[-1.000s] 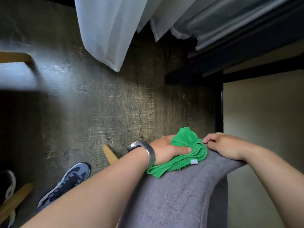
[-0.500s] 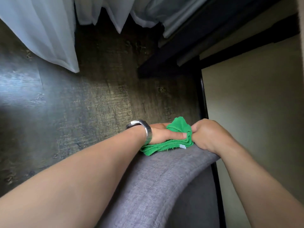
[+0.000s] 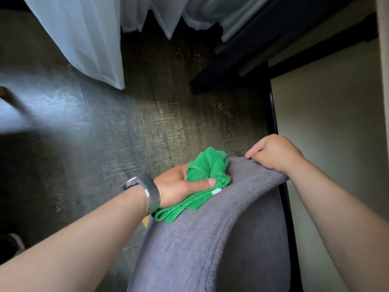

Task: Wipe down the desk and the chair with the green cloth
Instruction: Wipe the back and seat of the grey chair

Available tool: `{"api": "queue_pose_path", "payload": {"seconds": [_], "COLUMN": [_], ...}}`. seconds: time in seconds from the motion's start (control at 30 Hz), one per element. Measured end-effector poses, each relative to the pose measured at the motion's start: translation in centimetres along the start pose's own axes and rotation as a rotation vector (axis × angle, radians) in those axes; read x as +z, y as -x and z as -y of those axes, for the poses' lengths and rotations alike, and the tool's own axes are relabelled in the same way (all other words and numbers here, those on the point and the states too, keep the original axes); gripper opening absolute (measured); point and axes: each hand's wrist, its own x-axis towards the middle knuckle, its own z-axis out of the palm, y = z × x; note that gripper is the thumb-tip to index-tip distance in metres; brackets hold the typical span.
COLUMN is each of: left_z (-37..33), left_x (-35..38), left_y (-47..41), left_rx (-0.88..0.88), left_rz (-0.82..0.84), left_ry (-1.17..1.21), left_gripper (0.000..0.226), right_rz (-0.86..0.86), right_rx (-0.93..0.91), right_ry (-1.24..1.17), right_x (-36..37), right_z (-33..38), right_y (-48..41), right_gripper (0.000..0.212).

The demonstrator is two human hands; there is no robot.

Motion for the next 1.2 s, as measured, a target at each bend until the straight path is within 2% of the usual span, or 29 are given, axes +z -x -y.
{"api": "queue_pose_path", "payload": {"seconds": [0.07, 0.2, 0.27, 0.37, 0.43, 0.57, 0.73, 0.83, 0.97, 1.1, 1.2], "left_z": [0.9, 3.3, 4.2, 5.2, 5.7, 6.9, 7.0, 6.7, 6.7, 5.8, 5.8], "left_x": [0.3, 1.6, 2.2, 3.2, 3.8, 5.6, 8.5, 9.8, 10.2, 9.0, 6.3], "left_y": [3.0, 8.4, 10.5, 13.1, 14.6, 18.0, 22.9, 25.3, 26.1, 22.4, 17.7], "left_rx": [0.044, 0.087, 0.09, 0.094, 0.116, 0.146, 0.324, 0.433, 0.411, 0.322, 0.241], "left_rz": [-0.063, -0.225, -0.281, -0.341, -0.376, -0.432, -0.443, -0.394, -0.373, -0.479, -0.461], "left_ry": [0.128, 0.265, 0.317, 0.346, 0.353, 0.341, 0.32, 0.394, 0.434, 0.272, 0.191], "left_gripper": [0.034, 0.041, 0.044, 0.05, 0.051, 0.055, 0.055, 0.053, 0.054, 0.065, 0.054], "right_rz": [-0.011, 0.048, 0.208, 0.467, 0.545, 0.612, 0.64, 0.604, 0.424, 0.181, 0.118], "right_rx": [-0.01, -0.069, -0.102, -0.185, -0.257, -0.378, -0.489, -0.482, -0.496, -0.499, -0.417], "right_ry": [-0.002, 0.067, 0.153, 0.323, 0.415, 0.512, 0.611, 0.609, 0.671, 0.45, 0.235], "right_x": [-0.2, -0.4, -0.4, 0.4, 1.1, 2.2, 2.3, 2.3, 2.7, 3.1, 3.7], "right_z": [0.2, 1.1, 2.5, 6.1, 8.7, 13.0, 16.0, 16.8, 17.1, 16.3, 16.0], "right_y": [0.6, 1.8, 2.6, 4.7, 6.4, 11.0, 17.3, 20.1, 22.7, 22.4, 21.1], "right_gripper": [0.023, 0.02, 0.026, 0.045, 0.054, 0.058, 0.05, 0.049, 0.038, 0.03, 0.034]}}
